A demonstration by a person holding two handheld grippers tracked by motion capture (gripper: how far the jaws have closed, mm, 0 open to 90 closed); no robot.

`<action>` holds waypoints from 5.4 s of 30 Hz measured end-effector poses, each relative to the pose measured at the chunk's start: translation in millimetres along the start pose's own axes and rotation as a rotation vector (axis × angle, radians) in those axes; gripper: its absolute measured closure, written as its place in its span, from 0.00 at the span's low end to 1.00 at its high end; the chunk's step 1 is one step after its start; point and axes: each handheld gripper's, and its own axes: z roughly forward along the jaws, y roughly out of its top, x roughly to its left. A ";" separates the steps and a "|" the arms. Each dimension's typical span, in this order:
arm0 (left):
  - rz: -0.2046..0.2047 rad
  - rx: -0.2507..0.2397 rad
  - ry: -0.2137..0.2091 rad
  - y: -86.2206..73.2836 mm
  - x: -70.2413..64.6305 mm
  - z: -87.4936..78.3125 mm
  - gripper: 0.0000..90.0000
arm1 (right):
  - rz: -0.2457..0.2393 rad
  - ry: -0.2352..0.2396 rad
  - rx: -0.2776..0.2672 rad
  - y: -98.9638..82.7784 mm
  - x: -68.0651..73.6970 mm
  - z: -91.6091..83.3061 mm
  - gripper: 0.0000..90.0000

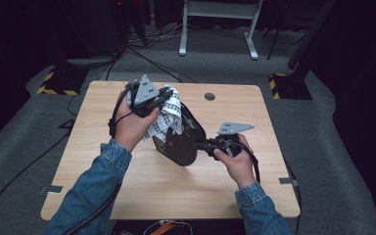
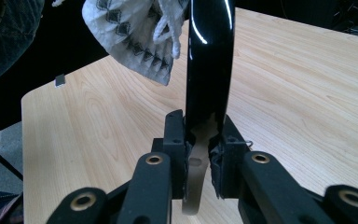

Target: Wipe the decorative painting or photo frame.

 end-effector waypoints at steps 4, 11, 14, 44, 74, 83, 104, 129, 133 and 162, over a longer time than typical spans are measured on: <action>0.003 0.015 0.010 -2.0 1.9 3.7 0.92 | 0.000 0.000 0.001 -0.3 -0.1 -0.3 0.88; -0.003 0.052 0.035 -13.1 8.7 8.0 0.92 | 0.000 -0.003 0.002 -0.2 0.2 -0.4 0.88; -0.003 0.060 0.040 -16.2 10.0 9.5 0.92 | 0.000 -0.002 0.003 -0.2 0.2 -0.5 0.88; -0.028 0.197 0.070 -66.6 18.8 24.5 0.93 | -0.008 0.003 0.006 0.3 0.3 -0.6 0.88; -0.108 0.249 0.096 -109.4 28.1 24.1 0.93 | -0.005 0.004 0.005 0.9 0.5 -0.2 0.88; -0.125 0.286 0.097 -123.4 27.9 26.8 0.93 | -0.002 0.004 0.006 1.1 0.4 -0.1 0.88; -0.181 0.329 0.074 -150.4 23.3 32.9 0.93 | -0.008 0.008 0.010 2.8 0.3 0.8 0.88; -0.203 0.405 0.030 -182.1 0.5 42.7 0.93 | -0.010 0.007 0.007 3.1 0.3 1.3 0.88; -0.187 0.425 0.023 -184.6 -3.1 44.5 0.93 | -0.010 0.007 0.007 3.3 0.3 1.2 0.88; -0.212 0.397 -0.030 -174.3 -5.3 0.0 0.92 | 0.006 -0.003 0.001 0.3 -4.9 -1.6 0.88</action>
